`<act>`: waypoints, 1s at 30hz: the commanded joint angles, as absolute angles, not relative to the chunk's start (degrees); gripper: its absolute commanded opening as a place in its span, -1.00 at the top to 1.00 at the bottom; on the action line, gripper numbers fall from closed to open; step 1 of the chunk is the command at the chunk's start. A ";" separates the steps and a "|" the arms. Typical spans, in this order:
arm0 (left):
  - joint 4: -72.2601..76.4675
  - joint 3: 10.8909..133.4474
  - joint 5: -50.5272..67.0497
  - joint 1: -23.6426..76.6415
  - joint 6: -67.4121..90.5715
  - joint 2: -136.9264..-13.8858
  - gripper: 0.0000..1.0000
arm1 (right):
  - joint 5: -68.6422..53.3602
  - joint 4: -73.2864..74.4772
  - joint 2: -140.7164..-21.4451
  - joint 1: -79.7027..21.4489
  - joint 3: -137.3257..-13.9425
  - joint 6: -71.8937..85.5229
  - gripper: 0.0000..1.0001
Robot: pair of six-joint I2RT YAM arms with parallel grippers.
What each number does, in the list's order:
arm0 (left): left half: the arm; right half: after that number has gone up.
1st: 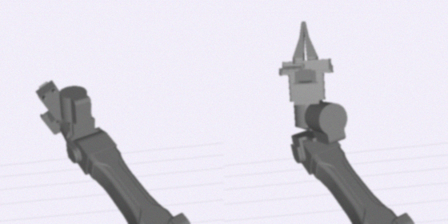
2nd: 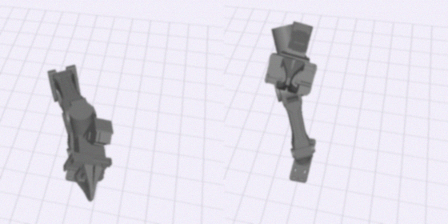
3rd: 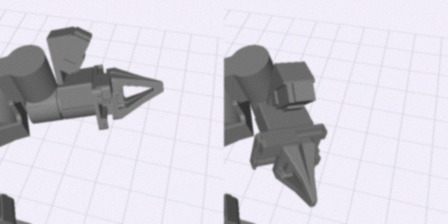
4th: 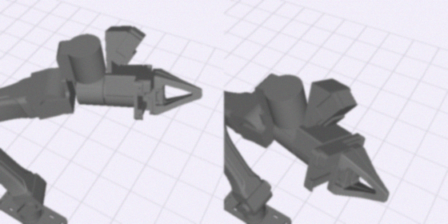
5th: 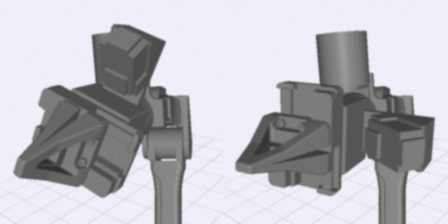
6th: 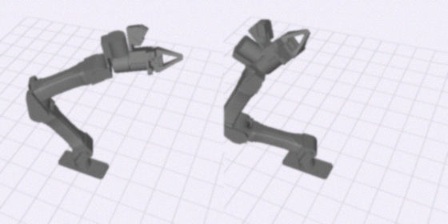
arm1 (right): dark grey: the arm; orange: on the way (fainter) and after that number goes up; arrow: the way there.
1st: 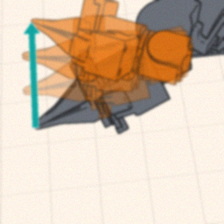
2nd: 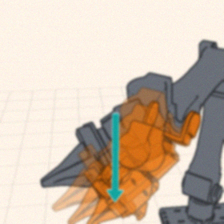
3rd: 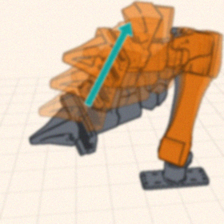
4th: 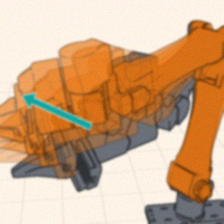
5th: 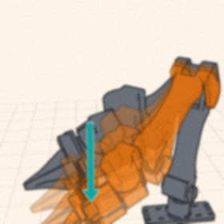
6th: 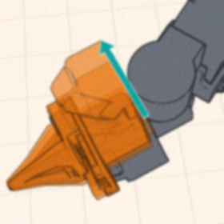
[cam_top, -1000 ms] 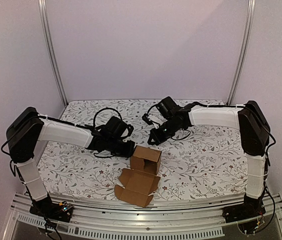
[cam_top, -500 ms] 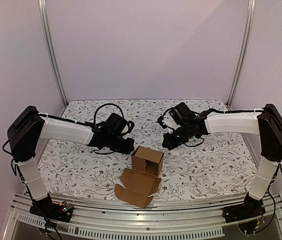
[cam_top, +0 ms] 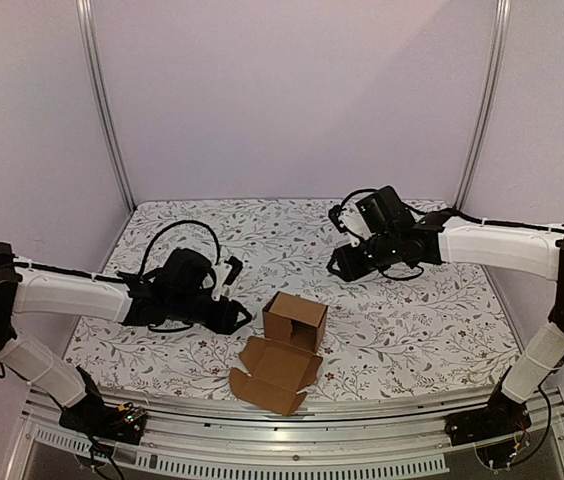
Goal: Fold the paper box
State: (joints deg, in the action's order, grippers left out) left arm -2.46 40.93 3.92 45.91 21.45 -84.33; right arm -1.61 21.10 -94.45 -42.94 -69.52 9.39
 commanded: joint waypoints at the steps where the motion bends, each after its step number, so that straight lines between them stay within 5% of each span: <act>1: 10.13 33.74 8.07 48.13 18.93 -81.04 -0.09 | -0.72 21.22 -92.57 -42.56 -69.34 9.05 0.07; 5: 17.25 29.73 4.36 51.33 16.00 -79.17 -0.33 | -3.56 20.37 -92.14 -42.58 -69.35 9.18 -0.09; 10: 22.04 30.08 2.56 53.15 13.61 -83.31 -0.36 | -9.26 18.43 -91.82 -42.64 -68.90 9.77 -0.12; 15: 29.16 30.35 0.25 54.36 12.08 -89.09 -0.76 | -14.78 17.42 -92.01 -43.14 -68.73 11.72 -0.15; 30: 48.11 31.07 -9.36 57.74 12.84 -102.06 -0.60 | -16.43 16.40 -95.23 -45.63 -69.03 13.71 -0.12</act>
State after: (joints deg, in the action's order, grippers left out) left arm 42.22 30.06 -7.11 56.60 12.64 -98.94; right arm -15.44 17.39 -93.84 -44.62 -69.45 12.91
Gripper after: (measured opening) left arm 0.814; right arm 0.567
